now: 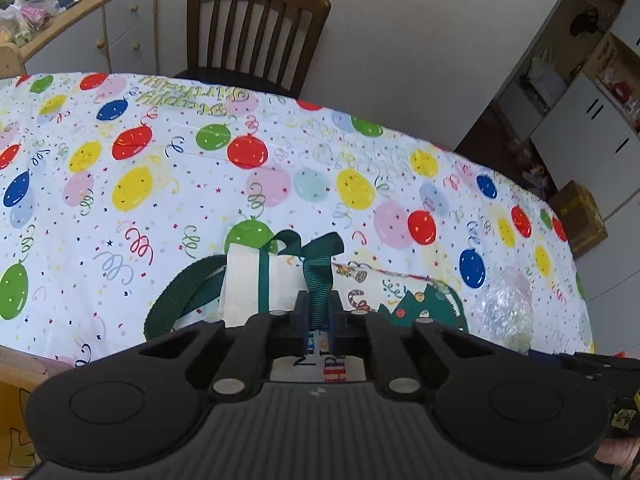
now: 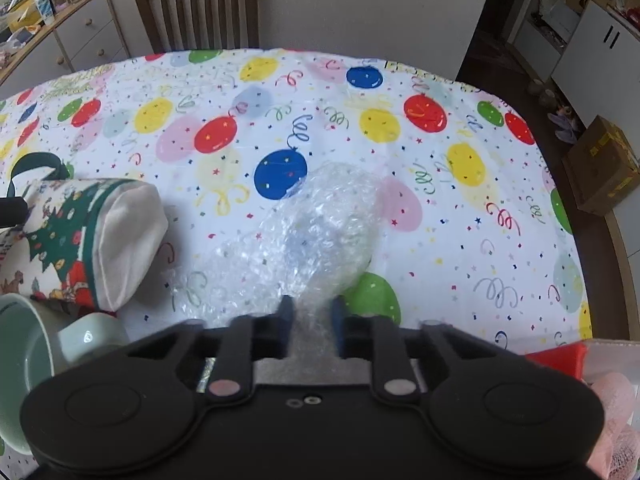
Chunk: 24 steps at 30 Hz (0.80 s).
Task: Organize soft objects
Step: 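Grasp the bubble-wrap bag with the right tool while the left tool grasps the Christmas cloth bag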
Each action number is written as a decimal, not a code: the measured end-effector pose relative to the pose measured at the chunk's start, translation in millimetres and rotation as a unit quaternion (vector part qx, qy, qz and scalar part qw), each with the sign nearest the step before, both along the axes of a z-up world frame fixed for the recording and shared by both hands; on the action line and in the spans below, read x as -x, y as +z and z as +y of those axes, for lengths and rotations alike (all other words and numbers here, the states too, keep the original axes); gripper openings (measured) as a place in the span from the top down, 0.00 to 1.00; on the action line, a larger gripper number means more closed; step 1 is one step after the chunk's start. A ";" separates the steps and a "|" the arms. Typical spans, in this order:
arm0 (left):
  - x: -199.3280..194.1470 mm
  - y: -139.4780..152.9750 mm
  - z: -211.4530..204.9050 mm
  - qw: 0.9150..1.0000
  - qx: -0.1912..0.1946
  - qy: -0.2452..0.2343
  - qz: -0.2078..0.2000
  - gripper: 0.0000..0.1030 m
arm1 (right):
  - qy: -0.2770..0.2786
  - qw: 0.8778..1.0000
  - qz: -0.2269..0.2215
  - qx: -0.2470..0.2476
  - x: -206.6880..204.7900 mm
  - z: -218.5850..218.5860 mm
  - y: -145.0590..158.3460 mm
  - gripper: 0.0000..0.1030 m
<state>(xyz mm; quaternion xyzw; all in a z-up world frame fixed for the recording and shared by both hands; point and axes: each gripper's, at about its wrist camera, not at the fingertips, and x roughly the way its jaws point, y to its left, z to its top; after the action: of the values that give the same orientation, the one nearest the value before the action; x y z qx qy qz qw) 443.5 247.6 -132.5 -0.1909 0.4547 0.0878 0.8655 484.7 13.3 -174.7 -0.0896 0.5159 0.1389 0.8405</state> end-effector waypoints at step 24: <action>7.6 54.6 -26.0 0.994 0.039 -0.097 -0.039 0.96 | -0.001 0.990 -0.075 -0.117 48.8 -57.3 92.9 0.94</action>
<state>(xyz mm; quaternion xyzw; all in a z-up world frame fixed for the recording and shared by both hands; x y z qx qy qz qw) 435.9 221.6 -77.9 -0.1829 0.4398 -0.0221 0.8790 435.9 -44.0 -81.8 -0.0008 0.4320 0.1905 0.8815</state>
